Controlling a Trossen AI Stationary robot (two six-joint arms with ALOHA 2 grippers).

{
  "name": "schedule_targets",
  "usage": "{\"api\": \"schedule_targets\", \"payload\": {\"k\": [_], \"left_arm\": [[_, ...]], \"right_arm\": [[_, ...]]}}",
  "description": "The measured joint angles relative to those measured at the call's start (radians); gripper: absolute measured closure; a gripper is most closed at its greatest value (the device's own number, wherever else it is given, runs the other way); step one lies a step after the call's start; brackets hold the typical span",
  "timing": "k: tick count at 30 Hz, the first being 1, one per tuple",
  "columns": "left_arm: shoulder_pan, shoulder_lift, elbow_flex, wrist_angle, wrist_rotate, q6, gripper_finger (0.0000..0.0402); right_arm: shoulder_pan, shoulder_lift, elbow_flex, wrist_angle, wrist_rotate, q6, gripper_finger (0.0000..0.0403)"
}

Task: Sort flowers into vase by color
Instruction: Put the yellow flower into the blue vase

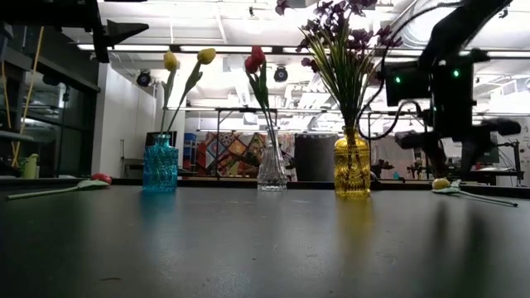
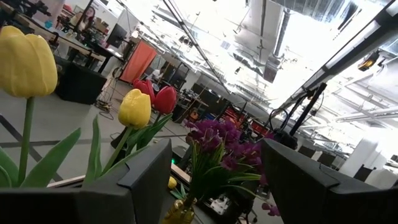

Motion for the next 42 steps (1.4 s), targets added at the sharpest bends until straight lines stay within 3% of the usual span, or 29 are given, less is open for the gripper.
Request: {"api": "schedule_targets", "payload": {"k": [5,15,23,28,34,39,42], "left_arm": [[0.000,0.000,0.000,0.000,0.000,-0.001,0.0167],[0.000,0.000,0.000,0.000,-0.032,-0.001,0.0167],[0.000,0.000,0.000,0.000,-0.043,-0.001,0.0167],[0.000,0.000,0.000,0.000,-0.043,-0.001,0.0167],[0.000,0.000,0.000,0.000,-0.043,-0.001,0.0167],[0.000,0.000,0.000,0.000,-0.044,-0.001,0.0167],[0.000,0.000,0.000,0.000,-0.044,-0.001,0.0167]], "right_arm": [[-0.030,0.000,-0.106,0.159,-0.101,-0.028,0.0221],[-0.046,-0.001,-0.119,0.168,-0.036,-0.023,0.0222],[-0.145,-0.001,-0.119,0.186,-0.078,-0.085,0.0229],[-0.180,-0.001,-0.119,0.225,-0.105,-0.132,0.0274],[-0.180,-0.002,-0.118,0.203,-0.127,-0.157,0.0388],[-0.159,-0.044,-0.118,0.138,-0.136,-0.145,0.0394],[-0.141,-0.110,-0.091,0.098,-0.082,-0.119,0.0398]]}}
